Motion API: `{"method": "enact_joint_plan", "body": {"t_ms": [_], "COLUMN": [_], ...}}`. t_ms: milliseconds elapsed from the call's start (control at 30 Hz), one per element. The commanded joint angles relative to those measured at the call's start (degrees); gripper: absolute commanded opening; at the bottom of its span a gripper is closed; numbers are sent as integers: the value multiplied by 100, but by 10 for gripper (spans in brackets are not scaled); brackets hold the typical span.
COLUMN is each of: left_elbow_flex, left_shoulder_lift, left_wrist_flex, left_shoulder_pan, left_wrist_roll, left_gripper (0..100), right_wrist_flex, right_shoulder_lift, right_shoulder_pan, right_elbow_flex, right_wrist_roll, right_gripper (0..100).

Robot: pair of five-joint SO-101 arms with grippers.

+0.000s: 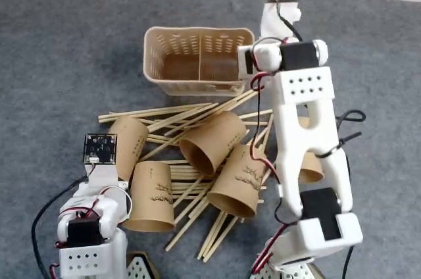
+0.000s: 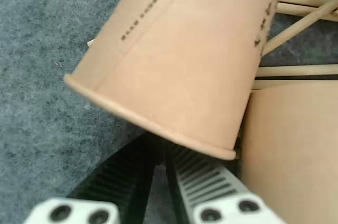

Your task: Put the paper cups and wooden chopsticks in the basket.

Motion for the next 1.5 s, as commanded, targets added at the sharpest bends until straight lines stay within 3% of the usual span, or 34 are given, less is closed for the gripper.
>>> {"method": "enact_joint_plan", "body": {"t_ms": [0, 133, 333, 800, 1000, 1200, 1467], "left_elbow_flex": [110, 110, 110, 110, 110, 110, 110], "left_shoulder_lift": [-31, -31, -31, -31, -31, -31, -31], "left_wrist_flex": [26, 26, 26, 26, 26, 26, 26], "left_shoulder_pan": [92, 92, 92, 92, 92, 92, 92], "left_wrist_roll": [-26, -26, -26, -26, -26, -26, -26], "left_gripper": [7, 7, 7, 7, 7, 7, 7], "right_wrist_flex": [277, 620, 681, 338, 409, 1191, 2176], "right_shoulder_lift": [66, 374, 892, 2088, 2202, 2202, 2202], "right_shoulder_pan": [154, 259, 242, 31, 57, 4, 22], "right_elbow_flex": [-690, -1297, -1833, -2378, -2387, -2818, -3635], "right_wrist_roll": [-334, -369, -378, -378, -97, 607, 853], "right_gripper": [6, 13, 108, 108, 4, 6, 6]}}
